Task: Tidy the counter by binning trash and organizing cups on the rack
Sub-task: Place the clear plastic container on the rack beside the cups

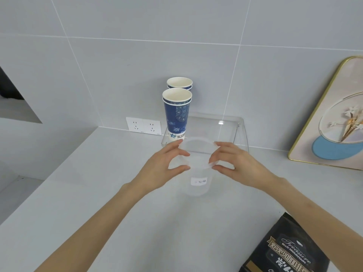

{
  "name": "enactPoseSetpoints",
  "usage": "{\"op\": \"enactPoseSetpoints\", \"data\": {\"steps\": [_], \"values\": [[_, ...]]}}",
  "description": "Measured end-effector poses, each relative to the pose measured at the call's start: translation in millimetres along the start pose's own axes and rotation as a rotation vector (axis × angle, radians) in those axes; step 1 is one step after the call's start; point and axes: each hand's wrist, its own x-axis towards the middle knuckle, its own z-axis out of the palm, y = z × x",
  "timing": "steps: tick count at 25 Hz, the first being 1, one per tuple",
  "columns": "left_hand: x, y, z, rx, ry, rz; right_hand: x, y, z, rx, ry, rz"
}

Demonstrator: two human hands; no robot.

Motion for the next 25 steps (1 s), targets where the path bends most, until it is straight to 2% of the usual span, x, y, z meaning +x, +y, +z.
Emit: {"op": "enactPoseSetpoints", "data": {"steps": [6, 11, 17, 25], "values": [[44.5, 40.3, 0.5, 0.072, 0.109, 0.102, 12.5, 16.3, -38.8, -0.033, 0.187, 0.135], [74.0, 51.0, 13.4, 0.266, 0.047, 0.189, 33.6, 40.6, -41.7, -0.037, 0.265, 0.249], [101.3, 35.7, 31.7, 0.528, -0.102, 0.117, 61.2, 65.7, -22.1, 0.013, 0.246, 0.272], [154.4, 29.0, 50.2, 0.513, -0.008, -0.031, 113.7, 104.4, -15.4, 0.066, 0.227, 0.308]]}}
